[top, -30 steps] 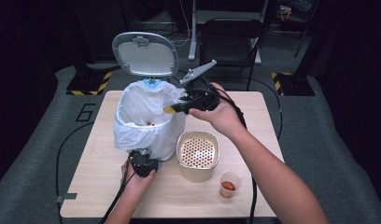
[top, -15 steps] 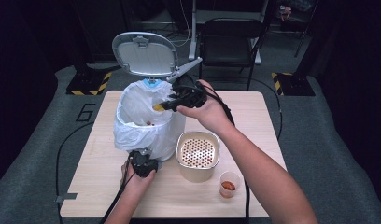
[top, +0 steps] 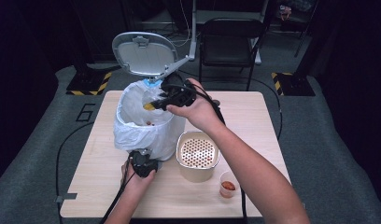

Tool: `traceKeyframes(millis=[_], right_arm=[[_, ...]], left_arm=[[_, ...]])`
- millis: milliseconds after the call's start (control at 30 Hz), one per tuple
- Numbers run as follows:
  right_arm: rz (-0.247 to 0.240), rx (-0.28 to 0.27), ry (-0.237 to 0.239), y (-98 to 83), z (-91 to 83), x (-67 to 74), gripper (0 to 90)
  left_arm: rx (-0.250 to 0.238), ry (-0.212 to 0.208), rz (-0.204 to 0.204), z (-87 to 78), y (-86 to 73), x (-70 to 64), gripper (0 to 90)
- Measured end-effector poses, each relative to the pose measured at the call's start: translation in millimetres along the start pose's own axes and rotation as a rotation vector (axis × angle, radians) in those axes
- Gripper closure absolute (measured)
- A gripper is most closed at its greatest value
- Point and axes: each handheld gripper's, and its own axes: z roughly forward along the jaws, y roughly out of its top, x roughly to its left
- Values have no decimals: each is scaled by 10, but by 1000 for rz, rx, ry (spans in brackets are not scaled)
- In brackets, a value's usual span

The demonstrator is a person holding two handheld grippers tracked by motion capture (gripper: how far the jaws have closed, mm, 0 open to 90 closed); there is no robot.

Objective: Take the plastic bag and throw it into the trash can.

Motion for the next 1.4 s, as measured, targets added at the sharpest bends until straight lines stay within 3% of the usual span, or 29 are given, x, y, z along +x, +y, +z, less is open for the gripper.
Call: traceKeyframes(millis=[267,300,400,467,500,567,600,733,900,967,1067,1100,1400], right_arm=[[-8,24,1,35,135,32,702],[-7,28,4,40,174,30,702],[-1,30,2,44,231,15,702],[6,20,2,39,278,3,691],[10,13,6,37,301,-4,664],[6,12,5,40,349,-15,496],[14,14,-1,41,377,-13,414],[42,-5,-27,45,427,-7,284],[40,-13,-28,18,403,-1,289],[33,-13,-32,-1,382,-10,296],[43,-9,-37,-36,338,-24,302],[46,-4,-40,-46,316,-27,302],[42,-27,-78,-195,43,-41,301]], left_arm=[[2,12,2,0,-3,4,560],[-12,3,-17,3,-1,-12,560],[-21,-1,-26,8,-2,-18,560],[-4,5,-27,-9,2,-23,560],[-10,5,-34,-5,1,-27,560],[15,12,-1,-16,2,-1,560],[-3,14,-26,-8,0,-18,560],[-6,13,-31,-8,-1,-21,561],[-8,15,-37,-8,-2,-25,561],[13,9,-3,-17,0,-1,561],[8,5,-9,-16,-2,-6,561],[-15,15,-42,-7,-6,-27,561],[-31,-3,-35,7,-13,-22,561]])
